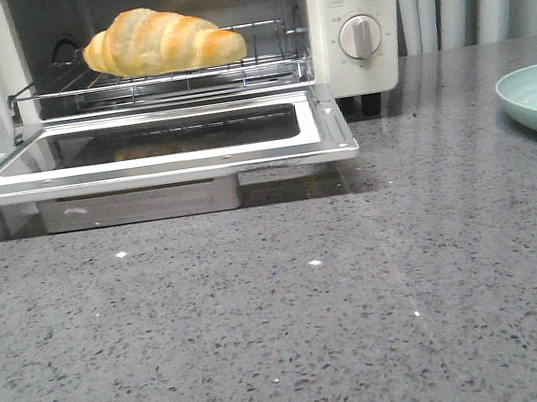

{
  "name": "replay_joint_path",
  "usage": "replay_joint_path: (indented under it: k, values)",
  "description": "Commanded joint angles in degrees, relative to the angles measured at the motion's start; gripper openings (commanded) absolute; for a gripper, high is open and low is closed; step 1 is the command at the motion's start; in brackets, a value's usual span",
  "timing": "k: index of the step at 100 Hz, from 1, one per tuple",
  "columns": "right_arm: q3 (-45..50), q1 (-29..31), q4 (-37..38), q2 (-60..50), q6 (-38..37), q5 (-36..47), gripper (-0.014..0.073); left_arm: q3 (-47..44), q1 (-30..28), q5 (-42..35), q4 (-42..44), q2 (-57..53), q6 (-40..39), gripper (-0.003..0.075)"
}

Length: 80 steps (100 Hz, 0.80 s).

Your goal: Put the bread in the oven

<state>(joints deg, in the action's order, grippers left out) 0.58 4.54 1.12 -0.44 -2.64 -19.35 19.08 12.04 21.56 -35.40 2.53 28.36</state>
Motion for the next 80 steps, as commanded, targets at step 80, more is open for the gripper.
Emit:
replay_joint_path:
  k: [80]
  values:
    - [1.5, 0.4, 1.0, -1.2, 0.9, 1.3, -0.0067, -12.3, -14.4, -13.0, 22.6, -3.5, -21.8, -0.0021]
